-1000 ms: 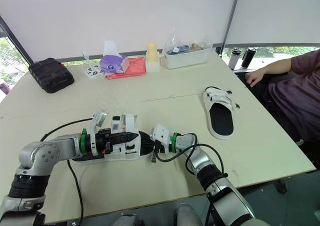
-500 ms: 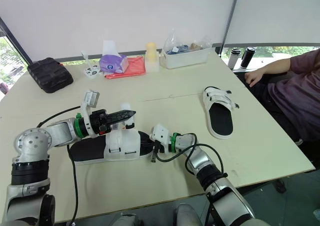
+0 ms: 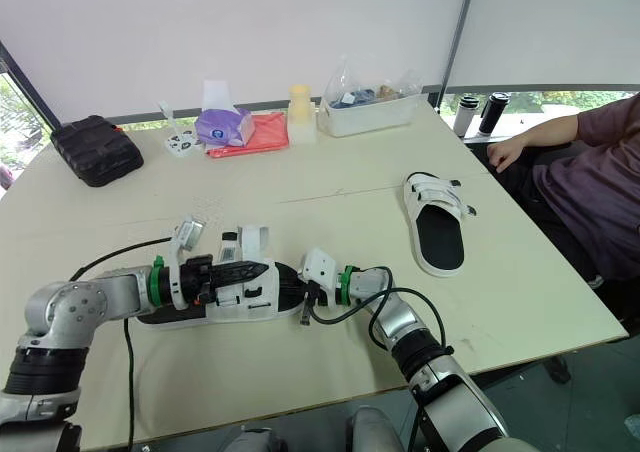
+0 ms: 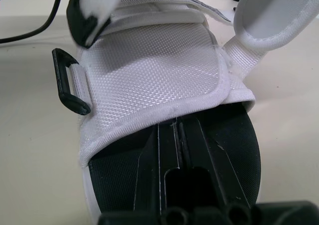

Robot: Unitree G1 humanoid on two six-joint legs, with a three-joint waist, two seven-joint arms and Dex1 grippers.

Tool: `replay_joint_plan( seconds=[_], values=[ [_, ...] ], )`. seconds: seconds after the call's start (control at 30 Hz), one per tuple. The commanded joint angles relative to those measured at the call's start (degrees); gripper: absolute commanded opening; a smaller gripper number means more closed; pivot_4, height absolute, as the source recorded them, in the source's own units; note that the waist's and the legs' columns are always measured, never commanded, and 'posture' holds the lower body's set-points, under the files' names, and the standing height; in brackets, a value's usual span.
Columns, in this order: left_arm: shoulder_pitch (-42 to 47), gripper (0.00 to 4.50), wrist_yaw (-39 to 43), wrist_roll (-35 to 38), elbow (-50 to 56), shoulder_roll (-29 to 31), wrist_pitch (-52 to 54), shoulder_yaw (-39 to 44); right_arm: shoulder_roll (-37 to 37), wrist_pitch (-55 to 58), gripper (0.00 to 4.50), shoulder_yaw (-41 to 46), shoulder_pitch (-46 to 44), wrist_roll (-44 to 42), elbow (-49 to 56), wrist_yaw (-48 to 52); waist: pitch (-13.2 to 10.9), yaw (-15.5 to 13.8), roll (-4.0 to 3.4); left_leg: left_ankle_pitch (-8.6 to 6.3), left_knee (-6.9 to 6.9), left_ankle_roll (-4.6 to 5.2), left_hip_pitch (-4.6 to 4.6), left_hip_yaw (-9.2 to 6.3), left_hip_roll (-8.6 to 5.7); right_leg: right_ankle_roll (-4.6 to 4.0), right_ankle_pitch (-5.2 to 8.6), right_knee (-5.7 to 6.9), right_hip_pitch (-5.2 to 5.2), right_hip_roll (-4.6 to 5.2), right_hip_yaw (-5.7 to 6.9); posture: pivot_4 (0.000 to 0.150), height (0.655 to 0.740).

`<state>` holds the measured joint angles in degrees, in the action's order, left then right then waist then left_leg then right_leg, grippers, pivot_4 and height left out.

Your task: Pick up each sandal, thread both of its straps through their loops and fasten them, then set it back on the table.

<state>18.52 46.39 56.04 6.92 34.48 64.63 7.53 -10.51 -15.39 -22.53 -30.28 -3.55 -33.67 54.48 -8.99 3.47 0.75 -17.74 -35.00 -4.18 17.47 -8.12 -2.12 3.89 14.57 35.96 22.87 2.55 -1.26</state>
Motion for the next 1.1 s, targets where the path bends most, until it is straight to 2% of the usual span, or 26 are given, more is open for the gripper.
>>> replay_joint_plan(
  seconds=[0.03, 0.2, 0.57, 0.73, 1.1],
  values=[
    [-0.27, 0.04, 2.52, -2.97, 0.99, 1.73, -2.89, -1.61, -1.97, 4.56, 0.00, -2.26, 3.61, 6.05, -9.35, -2.04, 0.00, 0.02, 0.00, 0.00, 0.00, 0.00, 0.00, 0.00, 0.00, 0.00, 0.00, 0.00, 0.00, 0.00, 0.00, 0.150, 0.7400],
    [-0.43, 0.04, 4.03, -3.71, 0.38, 1.69, -3.78, -2.10, -1.87, 4.60, 0.00, -2.25, 3.56, 6.02, -9.46, -2.07, -0.01, 0.05, 0.01, 0.00, 0.01, 0.00, 0.02, -0.01, 0.01, 0.00, 0.00, -0.01, 0.03, 0.01, -0.01, 0.150, 0.7400],
    [0.98, 0.04, 1.13, -2.67, 3.87, -1.82, -1.28, -3.24, -1.84, 4.68, 0.00, -2.18, 3.54, 6.14, -9.56, -2.11, -0.02, -0.18, 0.02, 0.00, 0.00, 0.00, 0.03, -0.02, 0.02, 0.00, 0.00, -0.04, -0.02, 0.02, 0.00, 0.150, 0.7400],
    [0.63, 0.04, 1.57, -1.41, 5.37, -1.38, 1.09, -2.72, -1.92, 4.70, 0.00, -2.06, 3.74, 6.16, -9.49, -2.18, -0.02, -0.23, 0.02, -0.01, 0.00, -0.01, 0.02, -0.03, 0.01, 0.00, 0.00, -0.13, -0.09, 0.02, 0.01, 0.150, 0.7400],
    [-2.01, 0.04, 3.40, -9.01, 8.65, 0.57, -3.97, -9.18, -1.90, 4.73, 0.00, -1.97, 3.95, 6.14, -9.36, -2.21, 0.00, -0.24, -0.04, -0.11, 0.04, -0.16, 0.02, -0.04, 0.04, 0.00, 0.00, -0.48, -0.11, 0.01, 0.06, 0.150, 0.7400]
  ],
)
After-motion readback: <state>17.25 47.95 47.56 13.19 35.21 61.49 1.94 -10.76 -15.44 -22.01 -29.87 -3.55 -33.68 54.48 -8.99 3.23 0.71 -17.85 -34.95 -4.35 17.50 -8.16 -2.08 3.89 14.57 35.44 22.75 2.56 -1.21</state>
